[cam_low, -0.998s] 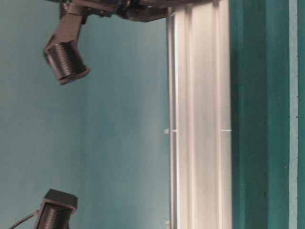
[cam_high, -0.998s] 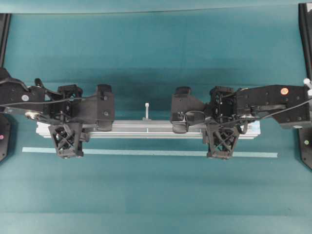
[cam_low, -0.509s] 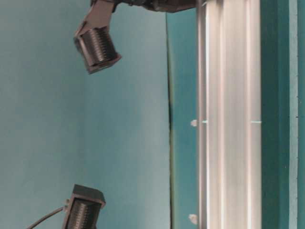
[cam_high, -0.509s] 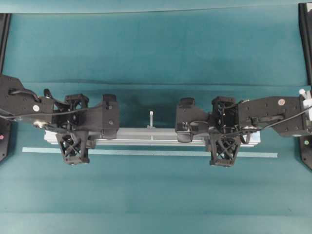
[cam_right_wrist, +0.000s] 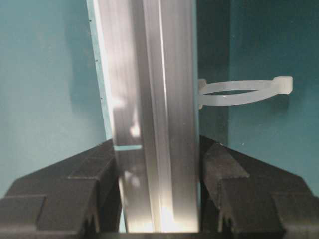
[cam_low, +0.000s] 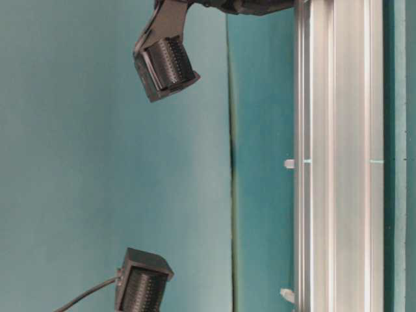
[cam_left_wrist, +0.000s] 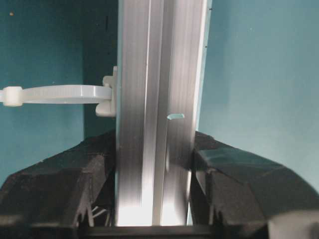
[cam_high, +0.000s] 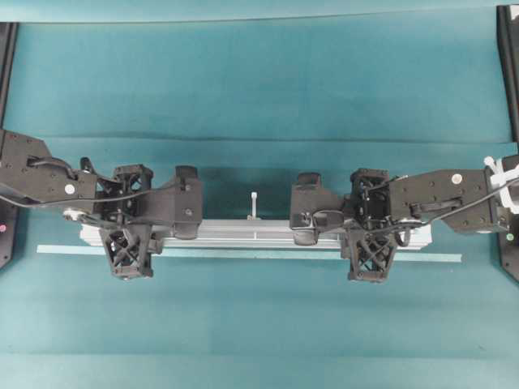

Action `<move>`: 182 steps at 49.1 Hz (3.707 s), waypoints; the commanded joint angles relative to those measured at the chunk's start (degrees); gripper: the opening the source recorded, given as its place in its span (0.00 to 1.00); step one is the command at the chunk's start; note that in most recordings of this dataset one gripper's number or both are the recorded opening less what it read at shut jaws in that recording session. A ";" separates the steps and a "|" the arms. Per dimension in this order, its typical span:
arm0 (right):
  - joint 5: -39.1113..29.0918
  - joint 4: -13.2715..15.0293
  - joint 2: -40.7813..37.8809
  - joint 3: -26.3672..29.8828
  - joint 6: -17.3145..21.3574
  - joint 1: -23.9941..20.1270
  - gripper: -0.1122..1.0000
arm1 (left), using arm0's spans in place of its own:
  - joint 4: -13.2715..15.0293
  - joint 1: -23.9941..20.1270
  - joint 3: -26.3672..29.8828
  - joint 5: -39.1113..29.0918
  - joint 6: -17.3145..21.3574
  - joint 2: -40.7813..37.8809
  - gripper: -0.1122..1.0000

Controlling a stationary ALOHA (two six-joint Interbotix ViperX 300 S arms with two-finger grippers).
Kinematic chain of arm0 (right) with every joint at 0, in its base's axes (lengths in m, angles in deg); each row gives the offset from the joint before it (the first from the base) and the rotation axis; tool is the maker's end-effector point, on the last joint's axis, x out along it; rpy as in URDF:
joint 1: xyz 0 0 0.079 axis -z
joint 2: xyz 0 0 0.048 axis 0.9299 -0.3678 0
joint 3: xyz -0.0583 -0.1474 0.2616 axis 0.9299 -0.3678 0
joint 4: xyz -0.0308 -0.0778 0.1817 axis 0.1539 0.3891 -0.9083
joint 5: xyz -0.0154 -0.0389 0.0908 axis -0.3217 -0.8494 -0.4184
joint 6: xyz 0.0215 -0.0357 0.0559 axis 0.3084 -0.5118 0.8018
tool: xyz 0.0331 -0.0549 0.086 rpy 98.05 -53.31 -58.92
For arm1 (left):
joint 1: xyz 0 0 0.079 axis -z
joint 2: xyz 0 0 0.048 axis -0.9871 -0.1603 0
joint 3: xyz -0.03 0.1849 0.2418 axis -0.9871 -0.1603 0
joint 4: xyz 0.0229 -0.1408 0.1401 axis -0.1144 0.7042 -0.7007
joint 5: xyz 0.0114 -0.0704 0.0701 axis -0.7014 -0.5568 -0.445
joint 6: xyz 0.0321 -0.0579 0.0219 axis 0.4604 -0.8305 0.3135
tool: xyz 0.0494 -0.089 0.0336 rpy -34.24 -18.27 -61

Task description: Lift the large metal rail with both hands.

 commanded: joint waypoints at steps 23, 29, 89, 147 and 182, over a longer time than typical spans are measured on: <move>2.46 -0.18 -0.44 -1.41 0.35 0.00 0.47 | 0.00 -0.18 -0.53 5.63 0.00 0.62 0.43; 4.22 -0.18 -0.44 -1.58 0.44 0.00 0.47 | 0.00 -0.09 -0.88 5.54 -0.26 0.70 0.43; 3.78 -0.62 -0.18 -1.76 0.97 0.35 0.88 | 0.09 0.70 -2.20 5.71 -2.29 0.70 0.77; 2.46 0.35 26.37 -2.46 0.97 5.10 0.96 | 0.09 -0.09 -4.04 -2.29 -1.49 30.67 0.95; 17.75 0.35 43.86 -8.17 0.88 5.10 0.96 | 0.00 -0.09 -3.87 11.69 -2.11 44.65 0.95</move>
